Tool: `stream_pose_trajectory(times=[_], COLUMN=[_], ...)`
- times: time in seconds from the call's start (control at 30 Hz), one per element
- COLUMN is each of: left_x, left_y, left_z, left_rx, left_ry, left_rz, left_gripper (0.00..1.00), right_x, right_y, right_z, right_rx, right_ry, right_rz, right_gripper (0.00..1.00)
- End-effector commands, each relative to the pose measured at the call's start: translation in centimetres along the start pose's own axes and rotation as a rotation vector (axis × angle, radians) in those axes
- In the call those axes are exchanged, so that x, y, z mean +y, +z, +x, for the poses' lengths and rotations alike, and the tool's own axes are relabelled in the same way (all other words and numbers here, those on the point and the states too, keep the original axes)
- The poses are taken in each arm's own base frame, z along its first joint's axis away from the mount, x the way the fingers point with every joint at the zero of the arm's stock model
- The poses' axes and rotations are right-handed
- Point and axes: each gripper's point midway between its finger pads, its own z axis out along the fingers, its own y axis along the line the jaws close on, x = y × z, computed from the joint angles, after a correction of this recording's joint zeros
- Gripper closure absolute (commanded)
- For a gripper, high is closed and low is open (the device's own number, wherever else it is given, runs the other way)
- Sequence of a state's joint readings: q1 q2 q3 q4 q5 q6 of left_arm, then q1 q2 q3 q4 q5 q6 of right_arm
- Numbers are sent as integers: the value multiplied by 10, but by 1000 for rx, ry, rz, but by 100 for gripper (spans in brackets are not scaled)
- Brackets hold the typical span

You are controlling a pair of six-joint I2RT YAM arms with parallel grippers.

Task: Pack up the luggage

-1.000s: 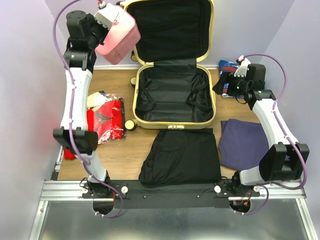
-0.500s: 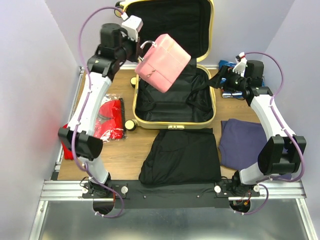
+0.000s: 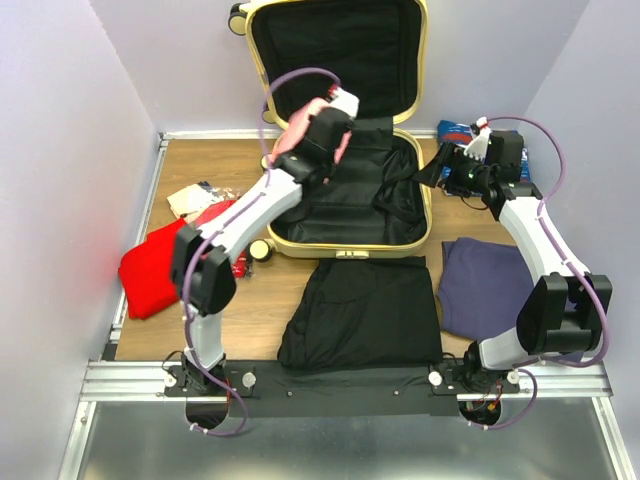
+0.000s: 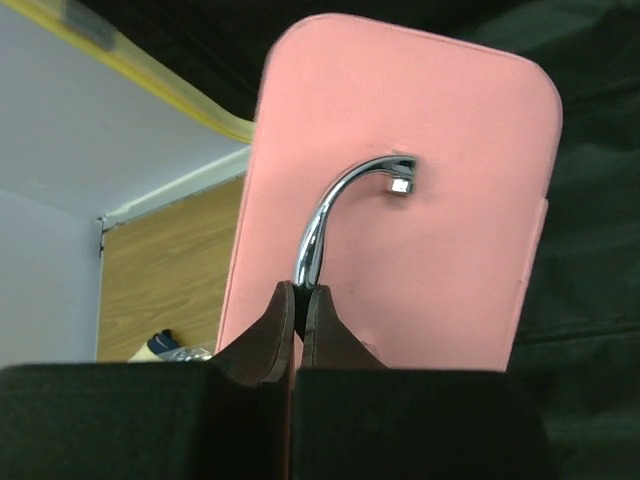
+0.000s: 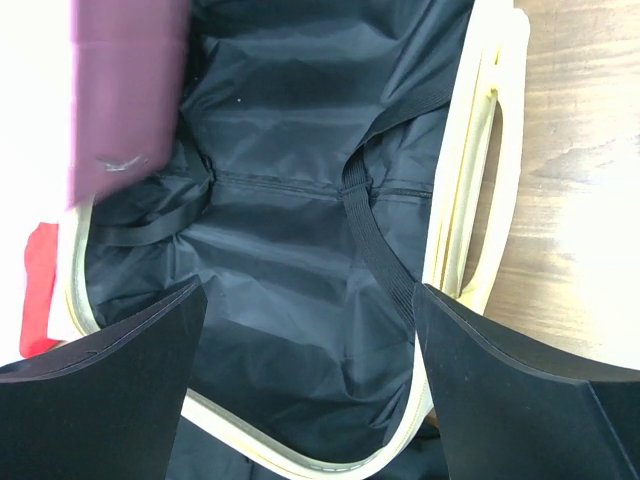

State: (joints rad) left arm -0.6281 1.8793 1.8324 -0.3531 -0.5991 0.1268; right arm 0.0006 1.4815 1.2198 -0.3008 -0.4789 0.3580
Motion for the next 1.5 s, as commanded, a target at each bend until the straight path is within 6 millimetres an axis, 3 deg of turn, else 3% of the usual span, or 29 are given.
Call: stream_pose_trajectory(times=[0.0, 0.17, 0.3, 0.4, 0.5, 0.63, 0.73, 0.9, 1.0, 1.07, 1.13, 1.17, 1.23, 1.27, 1.33, 1.47], left_x=[-28, -80, -115, -147, -168, -176, -174, -168, -148, -117, -89, -62, -41, -20, -10, 3], left_y=[25, 44, 49, 40, 23, 0, -15, -61, -82, -74, -56, -35, -17, 2, 9, 28], left_z=[29, 64, 75, 74, 62, 33, 7, -51, -80, -89, -84, -76, -64, -51, -43, -23], left_rx=[40, 122, 169, 187, 183, 119, 61, -85, -179, -202, -182, -156, -122, -85, -80, -50], left_ry=[79, 90, 71, 11, -41, -78, -95, -114, -124, -155, -187, -209, -227, -246, -250, -262], left_rz=[-151, -91, 42, 216, 384, 518, 581, 749, 798, 779, 752, 719, 707, 681, 717, 721], left_gripper=[100, 100, 100, 95, 73, 18, 10, 9, 9, 9, 12, 13, 16, 17, 17, 17], right_x=[-15, -21, -24, -26, -29, -31, -33, -33, -28, -12, -2, 8, 19, 27, 40, 70], right_y=[6, 11, 13, 15, 18, 23, 26, 30, 34, 44, 50, 58, 67, 77, 89, 117], right_z=[17, 21, 23, 27, 32, 32, 30, 31, 32, 40, 36, 36, 32, 41, 35, 46], right_rx=[41, 59, 70, 88, 103, 111, 112, 122, 131, 157, 148, 152, 147, 175, 171, 216], right_ry=[33, 40, 36, 43, 60, 66, 70, 92, 130, 148, 155, 162, 157, 169, 164, 171], right_rz=[42, 57, 69, 72, 73, 75, 78, 69, 44, 2, -30, -45, -69, -81, -110, -163], right_gripper=[7, 7, 7, 7, 7, 7, 7, 7, 10, 12, 15, 16, 18, 18, 19, 19])
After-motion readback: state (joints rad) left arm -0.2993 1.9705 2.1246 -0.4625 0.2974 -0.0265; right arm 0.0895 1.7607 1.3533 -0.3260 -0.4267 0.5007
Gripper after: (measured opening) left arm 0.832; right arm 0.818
